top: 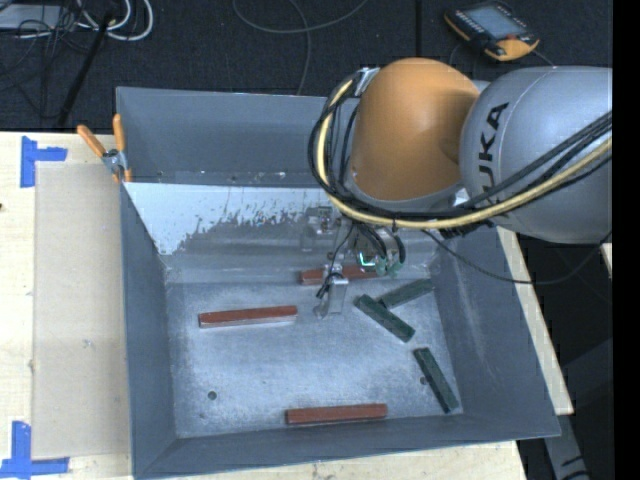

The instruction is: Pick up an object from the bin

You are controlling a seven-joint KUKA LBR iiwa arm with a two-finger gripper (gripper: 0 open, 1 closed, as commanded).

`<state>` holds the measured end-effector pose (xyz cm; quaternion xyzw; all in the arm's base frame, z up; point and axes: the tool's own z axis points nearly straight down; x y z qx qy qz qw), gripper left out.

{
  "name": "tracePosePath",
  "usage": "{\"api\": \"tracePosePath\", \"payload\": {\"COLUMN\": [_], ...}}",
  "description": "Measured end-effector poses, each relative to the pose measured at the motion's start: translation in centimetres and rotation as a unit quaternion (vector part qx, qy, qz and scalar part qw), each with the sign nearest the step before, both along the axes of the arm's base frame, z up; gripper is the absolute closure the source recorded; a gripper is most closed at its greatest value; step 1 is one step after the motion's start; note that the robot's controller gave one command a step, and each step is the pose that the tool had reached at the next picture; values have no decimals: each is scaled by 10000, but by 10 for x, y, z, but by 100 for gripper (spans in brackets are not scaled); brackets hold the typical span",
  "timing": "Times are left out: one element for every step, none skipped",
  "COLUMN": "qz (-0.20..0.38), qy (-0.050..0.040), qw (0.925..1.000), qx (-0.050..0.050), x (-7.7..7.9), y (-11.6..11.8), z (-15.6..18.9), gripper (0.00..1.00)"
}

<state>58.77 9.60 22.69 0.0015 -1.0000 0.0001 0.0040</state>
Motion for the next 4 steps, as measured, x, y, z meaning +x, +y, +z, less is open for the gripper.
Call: {"api": "tracePosePath", "payload": {"qz": [-9,377,452,670], "qy": [-38,-56,-47,-56], "qw": [10000,9993,9990,9977], "qx": [3,-2,15,4], "x": [2,5,14,11], "y": [0,37,57,53], "z": [4,-26,-70,-133], "gripper": [0,0,0,0]}}
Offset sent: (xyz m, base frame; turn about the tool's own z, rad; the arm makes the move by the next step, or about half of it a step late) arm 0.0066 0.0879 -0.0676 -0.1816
